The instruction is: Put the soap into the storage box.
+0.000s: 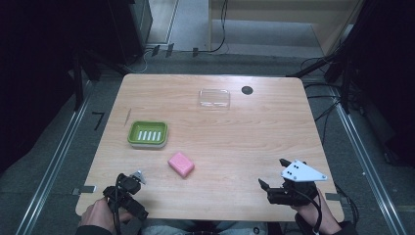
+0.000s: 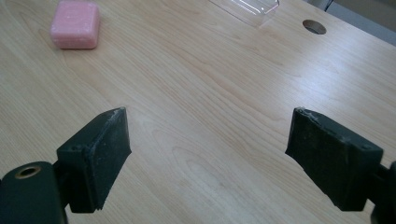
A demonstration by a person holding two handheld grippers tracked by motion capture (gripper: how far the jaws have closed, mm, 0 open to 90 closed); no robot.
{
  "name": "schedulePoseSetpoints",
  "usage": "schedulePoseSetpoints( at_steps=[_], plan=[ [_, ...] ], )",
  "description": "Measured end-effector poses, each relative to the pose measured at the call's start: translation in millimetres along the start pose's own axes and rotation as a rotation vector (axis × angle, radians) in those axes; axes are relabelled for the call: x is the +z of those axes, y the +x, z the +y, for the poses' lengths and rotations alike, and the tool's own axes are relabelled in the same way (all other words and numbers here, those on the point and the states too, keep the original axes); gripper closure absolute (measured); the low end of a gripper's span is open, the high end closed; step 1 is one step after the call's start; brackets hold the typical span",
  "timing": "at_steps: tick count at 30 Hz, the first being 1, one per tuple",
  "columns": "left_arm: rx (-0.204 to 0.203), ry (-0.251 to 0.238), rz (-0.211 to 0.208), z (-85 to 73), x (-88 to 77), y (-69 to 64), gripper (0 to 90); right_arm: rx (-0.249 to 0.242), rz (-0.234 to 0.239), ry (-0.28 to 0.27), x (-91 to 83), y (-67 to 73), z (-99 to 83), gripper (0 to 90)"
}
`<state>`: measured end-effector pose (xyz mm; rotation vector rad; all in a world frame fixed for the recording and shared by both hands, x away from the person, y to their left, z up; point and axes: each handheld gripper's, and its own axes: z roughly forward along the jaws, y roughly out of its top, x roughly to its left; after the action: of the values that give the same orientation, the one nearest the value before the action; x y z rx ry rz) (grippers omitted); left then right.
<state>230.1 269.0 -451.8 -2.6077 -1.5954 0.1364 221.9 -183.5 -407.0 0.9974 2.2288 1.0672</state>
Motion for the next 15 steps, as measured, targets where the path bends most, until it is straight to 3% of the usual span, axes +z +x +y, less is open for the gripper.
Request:
schedulePoseSetpoints(
  at_steps=[15],
  plan=[
    [0.016,-0.005,-0.009,3.7,-1.0,-3.9,0.0,-0.005,0.006,0.001,0.6,-0.2,0.2,13.8]
  ],
)
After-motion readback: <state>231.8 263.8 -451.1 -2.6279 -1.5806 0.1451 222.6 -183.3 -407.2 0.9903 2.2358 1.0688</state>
